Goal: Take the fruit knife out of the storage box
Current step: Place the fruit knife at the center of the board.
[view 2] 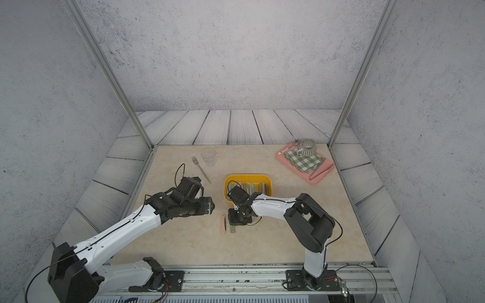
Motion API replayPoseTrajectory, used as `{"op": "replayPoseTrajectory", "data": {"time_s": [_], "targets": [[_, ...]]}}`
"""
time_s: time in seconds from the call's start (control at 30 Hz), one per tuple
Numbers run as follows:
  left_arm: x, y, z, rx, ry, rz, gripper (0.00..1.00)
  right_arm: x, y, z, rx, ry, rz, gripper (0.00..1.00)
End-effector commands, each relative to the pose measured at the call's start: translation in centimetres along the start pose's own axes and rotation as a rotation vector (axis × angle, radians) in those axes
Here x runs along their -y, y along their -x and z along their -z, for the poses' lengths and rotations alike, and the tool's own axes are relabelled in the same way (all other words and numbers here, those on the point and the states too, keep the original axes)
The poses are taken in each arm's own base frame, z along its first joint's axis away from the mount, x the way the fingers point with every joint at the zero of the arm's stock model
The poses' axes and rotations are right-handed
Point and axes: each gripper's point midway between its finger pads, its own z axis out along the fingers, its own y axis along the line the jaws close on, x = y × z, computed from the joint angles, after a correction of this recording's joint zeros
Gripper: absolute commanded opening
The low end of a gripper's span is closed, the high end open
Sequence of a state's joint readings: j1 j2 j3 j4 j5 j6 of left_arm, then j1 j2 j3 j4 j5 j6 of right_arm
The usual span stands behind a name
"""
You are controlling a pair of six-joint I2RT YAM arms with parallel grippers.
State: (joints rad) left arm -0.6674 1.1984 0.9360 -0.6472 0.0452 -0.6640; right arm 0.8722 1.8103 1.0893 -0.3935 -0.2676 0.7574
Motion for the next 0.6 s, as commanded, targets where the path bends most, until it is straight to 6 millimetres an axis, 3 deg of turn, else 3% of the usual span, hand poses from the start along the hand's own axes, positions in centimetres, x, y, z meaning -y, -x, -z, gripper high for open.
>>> {"op": "replayPoseTrajectory", "data": {"time_s": [0.0,0.4,0.57], "targets": [[-0.9,-0.3,0.2,-0.002,0.023,-0.008,0.75,0.6,-1.0,-0.2,-0.047,-0.036,-0.017,0.31],[-1.0,-0.3,0.2,0.004,0.026,-0.002,0.75,0.2,-1.3,0.1,-0.071,-0.033,0.015,0.31],[-0.6,0.4,0.6,0.023,0.015,-0.013,0.75,0.2,-0.4,2.9,-0.011,-0.089,0.062,0.36]]}}
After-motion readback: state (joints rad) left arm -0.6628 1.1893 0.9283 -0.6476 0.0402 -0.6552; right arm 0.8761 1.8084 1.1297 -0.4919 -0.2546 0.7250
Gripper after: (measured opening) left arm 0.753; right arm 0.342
